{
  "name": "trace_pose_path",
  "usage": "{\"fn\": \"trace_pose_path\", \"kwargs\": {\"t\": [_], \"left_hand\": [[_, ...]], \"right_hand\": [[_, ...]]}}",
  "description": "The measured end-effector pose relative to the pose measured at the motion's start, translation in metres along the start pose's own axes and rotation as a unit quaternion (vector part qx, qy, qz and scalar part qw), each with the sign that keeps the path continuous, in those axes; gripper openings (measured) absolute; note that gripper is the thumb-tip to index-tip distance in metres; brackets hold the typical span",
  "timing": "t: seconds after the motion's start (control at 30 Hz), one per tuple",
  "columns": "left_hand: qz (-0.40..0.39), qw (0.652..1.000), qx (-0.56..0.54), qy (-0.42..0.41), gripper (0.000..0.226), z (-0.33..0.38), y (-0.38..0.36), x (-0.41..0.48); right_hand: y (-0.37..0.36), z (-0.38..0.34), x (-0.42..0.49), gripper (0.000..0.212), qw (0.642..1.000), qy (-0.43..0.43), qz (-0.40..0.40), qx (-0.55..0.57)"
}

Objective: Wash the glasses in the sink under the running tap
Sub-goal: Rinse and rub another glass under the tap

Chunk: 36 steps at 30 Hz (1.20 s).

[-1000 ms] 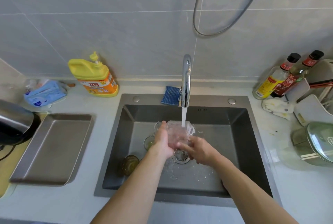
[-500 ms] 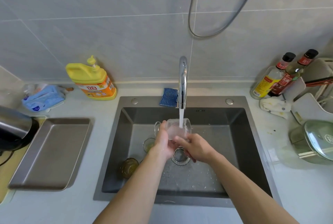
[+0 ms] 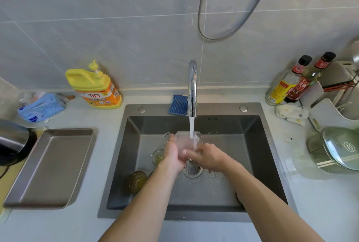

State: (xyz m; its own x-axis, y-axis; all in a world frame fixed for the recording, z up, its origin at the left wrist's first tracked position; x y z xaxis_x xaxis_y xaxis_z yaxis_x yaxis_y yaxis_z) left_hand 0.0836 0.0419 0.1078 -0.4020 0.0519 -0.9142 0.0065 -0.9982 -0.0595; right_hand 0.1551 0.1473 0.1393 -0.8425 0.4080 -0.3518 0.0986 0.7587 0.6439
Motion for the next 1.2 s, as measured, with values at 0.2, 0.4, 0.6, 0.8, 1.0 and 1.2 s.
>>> {"fn": "trace_pose_path", "kwargs": {"t": [0.2,0.4,0.6,0.8,1.0,1.2], "left_hand": [[-0.015,1.000,0.006,-0.003,0.059,0.001,0.000,-0.002],[-0.035,0.998,-0.042,0.040,0.059,-0.005,-0.005,-0.007],[-0.067,0.990,0.060,0.105,0.058,-0.019,-0.006,-0.007],[-0.084,0.958,0.274,-0.008,0.044,-0.007,-0.012,-0.010],[-0.083,0.931,0.315,-0.164,0.019,0.002,-0.026,-0.009],[0.007,0.828,0.456,-0.327,0.019,0.023,-0.018,-0.001]], "right_hand": [[-0.007,0.010,0.003,0.035,0.998,0.020,0.065,0.014],[0.002,0.008,-0.001,0.043,0.990,-0.004,0.109,0.086],[-0.005,0.016,-0.004,0.115,0.976,0.054,0.128,0.169],[0.005,0.013,-0.007,0.082,0.969,0.045,0.153,0.191],[0.013,0.014,-0.002,0.080,0.993,-0.011,0.118,0.004],[0.011,0.003,-0.003,0.083,0.991,0.046,0.110,-0.066]]}}
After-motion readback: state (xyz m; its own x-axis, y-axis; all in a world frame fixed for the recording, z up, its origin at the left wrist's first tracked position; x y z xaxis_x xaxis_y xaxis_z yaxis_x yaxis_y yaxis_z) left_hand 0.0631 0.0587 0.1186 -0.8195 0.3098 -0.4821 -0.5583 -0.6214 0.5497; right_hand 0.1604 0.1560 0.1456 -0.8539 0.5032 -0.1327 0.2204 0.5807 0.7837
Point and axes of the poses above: each hand's wrist, its own x-axis towards the middle knuckle, its own y-axis out of the back of the hand, z = x × y, the point moved 6 cm from there along x, towards the middle knuckle, and after that the axes turned 13 degrees about z, right-handed, at the moved point
